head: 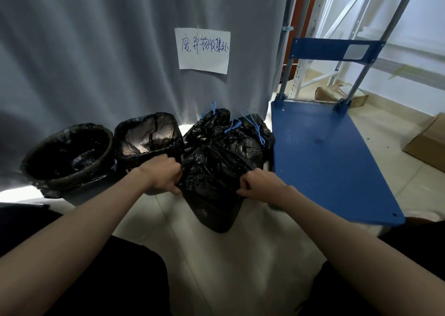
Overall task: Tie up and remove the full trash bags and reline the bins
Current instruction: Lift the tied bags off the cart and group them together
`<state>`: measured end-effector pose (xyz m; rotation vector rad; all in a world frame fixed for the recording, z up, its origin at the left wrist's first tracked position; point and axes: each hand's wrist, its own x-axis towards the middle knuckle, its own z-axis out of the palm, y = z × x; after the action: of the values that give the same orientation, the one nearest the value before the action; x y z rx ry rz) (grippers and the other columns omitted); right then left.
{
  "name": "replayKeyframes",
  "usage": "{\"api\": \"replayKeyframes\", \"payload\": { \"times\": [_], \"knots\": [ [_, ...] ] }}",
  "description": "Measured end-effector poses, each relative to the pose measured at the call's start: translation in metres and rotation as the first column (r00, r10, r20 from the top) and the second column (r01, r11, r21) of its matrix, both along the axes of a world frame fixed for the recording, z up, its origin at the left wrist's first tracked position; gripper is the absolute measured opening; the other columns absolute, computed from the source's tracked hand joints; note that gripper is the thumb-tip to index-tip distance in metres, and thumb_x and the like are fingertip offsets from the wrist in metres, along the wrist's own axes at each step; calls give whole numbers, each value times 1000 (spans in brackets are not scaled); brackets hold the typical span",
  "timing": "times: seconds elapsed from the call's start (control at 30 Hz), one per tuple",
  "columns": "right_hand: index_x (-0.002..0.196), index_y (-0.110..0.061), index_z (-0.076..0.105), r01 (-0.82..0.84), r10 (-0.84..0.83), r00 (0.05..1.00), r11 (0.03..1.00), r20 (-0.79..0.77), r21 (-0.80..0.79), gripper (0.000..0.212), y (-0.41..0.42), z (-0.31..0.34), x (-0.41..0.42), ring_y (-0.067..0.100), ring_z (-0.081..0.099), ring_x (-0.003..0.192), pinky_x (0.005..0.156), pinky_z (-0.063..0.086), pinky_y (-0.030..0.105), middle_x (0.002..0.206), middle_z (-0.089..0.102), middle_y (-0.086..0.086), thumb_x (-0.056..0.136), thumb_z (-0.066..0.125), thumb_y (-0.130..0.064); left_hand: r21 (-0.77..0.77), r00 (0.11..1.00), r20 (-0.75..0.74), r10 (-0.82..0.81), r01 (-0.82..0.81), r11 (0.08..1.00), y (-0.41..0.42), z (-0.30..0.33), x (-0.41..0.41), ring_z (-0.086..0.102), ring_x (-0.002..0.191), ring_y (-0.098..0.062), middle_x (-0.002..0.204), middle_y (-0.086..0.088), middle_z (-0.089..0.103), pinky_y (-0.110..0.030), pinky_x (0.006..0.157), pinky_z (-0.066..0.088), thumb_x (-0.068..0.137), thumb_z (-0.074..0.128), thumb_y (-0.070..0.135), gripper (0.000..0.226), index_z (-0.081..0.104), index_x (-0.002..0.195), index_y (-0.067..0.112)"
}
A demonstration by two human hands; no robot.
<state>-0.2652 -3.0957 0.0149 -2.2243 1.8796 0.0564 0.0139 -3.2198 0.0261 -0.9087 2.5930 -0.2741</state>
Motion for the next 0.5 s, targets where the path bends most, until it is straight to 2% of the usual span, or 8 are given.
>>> {"api": "replayKeyframes", "payload": {
  "times": [0.1, 0.2, 0.27, 0.37, 0.5],
  "knots": [
    [94, -21, 58, -48, 46, 998, 998, 52, 51, 41, -2, -3, 11, 16, 56, 80, 62, 40, 29, 94, 56, -5, 80, 67, -58, 71, 998, -64, -24, 29, 997, 12, -2, -11, 60, 78, -16, 85, 11, 63, -31, 72, 47, 64, 63, 76, 55, 59, 90, 27],
    [103, -23, 55, -60, 60, 998, 997, 15, 45, 42, -3, -9, 19, 17, 49, 82, 66, 39, 32, 103, 45, -5, 77, 73, -51, 117, 996, -90, -16, 26, 993, 24, -9, -22, 60, 85, -17, 97, 9, 62, -29, 67, 40, 74, 71, 57, 42, 58, 99, 26],
    [95, -25, 55, -77, 76, 997, 997, 30, 29, 27, -5, -9, 22, 17, 50, 82, 65, 38, 32, 101, 45, -5, 80, 74, -38, 130, 993, -114, 0, 15, 991, 28, -10, -25, 60, 88, -17, 98, 7, 63, -32, 69, 45, 80, 71, 41, 24, 60, 96, 26],
    [84, -24, 58, -105, 99, 992, 992, 81, 67, 11, -7, -10, 22, 19, 57, 83, 65, 42, 30, 93, 54, -5, 82, 67, -17, 157, 989, -146, 17, 6, 988, 33, -7, -24, 62, 84, -16, 87, 9, 64, -34, 72, 50, 81, 65, 23, 6, 63, 86, 26],
    [96, -21, 51, -103, 97, 988, 993, 120, 50, 22, -7, -14, 20, 20, 56, 85, 65, 41, 30, 97, 50, -5, 82, 66, -12, 195, 976, -214, 40, 3, 981, 37, -6, -20, 60, 73, -13, 77, 10, 63, -33, 67, 51, 74, 61, 16, 9, 62, 74, 25]
  ]
}}
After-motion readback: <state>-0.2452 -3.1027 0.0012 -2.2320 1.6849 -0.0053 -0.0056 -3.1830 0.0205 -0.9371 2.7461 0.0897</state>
